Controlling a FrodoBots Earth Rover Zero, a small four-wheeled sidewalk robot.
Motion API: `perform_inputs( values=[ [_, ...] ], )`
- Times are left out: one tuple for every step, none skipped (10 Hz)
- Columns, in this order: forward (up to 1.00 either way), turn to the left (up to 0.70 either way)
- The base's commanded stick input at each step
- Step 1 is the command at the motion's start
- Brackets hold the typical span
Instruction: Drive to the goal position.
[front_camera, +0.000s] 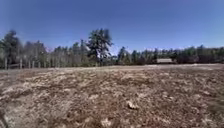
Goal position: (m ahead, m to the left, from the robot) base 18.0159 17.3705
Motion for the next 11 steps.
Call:
perform_inputs(
  values=[
    [0.7, 0.0],
    [0.7, 0.0],
    [0.7, 0.0],
    [0.7, 0.0],
    [0.7, 0.0],
    [0.7, 0.0],
    [0.7, 0.0],
    [0.7, 0.0],
    [0.7, 0.0],
    [0.7, 0.0],
    [0.7, 0.0]
  ],
)
